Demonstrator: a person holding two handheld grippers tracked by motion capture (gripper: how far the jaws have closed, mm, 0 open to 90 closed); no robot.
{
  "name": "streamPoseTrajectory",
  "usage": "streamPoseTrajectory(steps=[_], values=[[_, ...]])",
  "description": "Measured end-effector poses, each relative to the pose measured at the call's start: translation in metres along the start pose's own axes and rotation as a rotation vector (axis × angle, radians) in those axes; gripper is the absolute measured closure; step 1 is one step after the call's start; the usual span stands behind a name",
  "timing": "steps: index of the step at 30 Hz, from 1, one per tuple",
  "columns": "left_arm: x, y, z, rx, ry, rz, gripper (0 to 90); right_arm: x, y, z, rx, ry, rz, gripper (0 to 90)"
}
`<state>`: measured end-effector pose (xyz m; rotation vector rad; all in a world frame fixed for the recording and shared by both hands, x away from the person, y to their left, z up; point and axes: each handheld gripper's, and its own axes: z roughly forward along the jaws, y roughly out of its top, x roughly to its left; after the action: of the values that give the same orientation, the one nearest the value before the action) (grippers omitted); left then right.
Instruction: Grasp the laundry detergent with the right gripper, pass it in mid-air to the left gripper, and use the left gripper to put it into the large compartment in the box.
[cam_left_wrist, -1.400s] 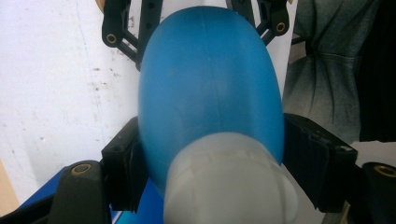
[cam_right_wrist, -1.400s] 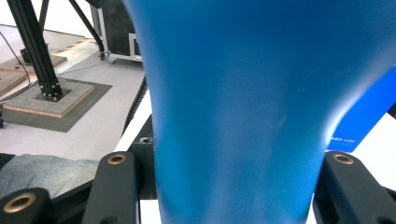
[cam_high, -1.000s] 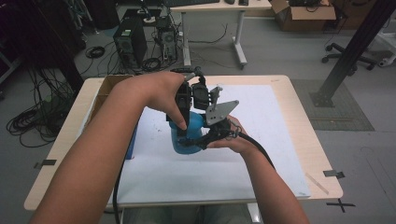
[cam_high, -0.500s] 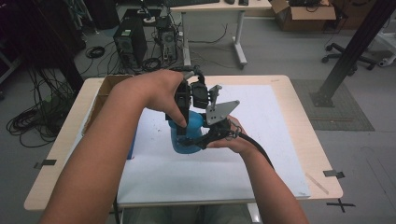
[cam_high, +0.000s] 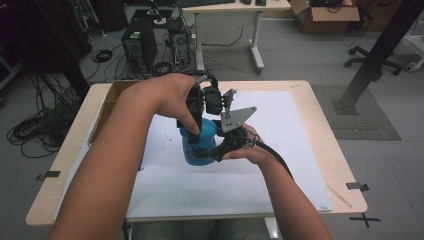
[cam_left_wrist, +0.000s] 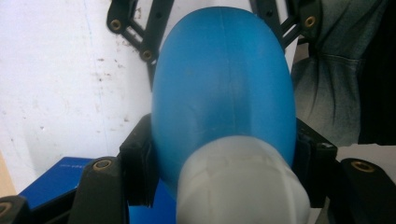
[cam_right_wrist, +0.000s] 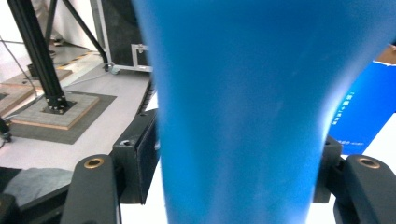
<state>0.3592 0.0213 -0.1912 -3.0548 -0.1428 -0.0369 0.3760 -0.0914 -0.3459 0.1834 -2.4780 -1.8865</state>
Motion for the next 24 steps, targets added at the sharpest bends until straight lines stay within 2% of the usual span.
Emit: streamPoseTrajectory(steps=[8,17,24], values=[[0.003,-0.002,0.001,0.004,-0.009,-0.012,38.1,0.0,-0.006,-0.005,0.0,-0.036,0.019,29.3],[0.003,-0.001,0.0,-0.003,-0.011,-0.016,38.1,0.0,-0.01,-0.002,0.024,-0.042,0.032,24.2],[0.004,-0.003,-0.001,-0.006,-0.011,-0.029,38.1,0.002,-0.014,0.0,0.077,-0.062,0.06,9.4]])
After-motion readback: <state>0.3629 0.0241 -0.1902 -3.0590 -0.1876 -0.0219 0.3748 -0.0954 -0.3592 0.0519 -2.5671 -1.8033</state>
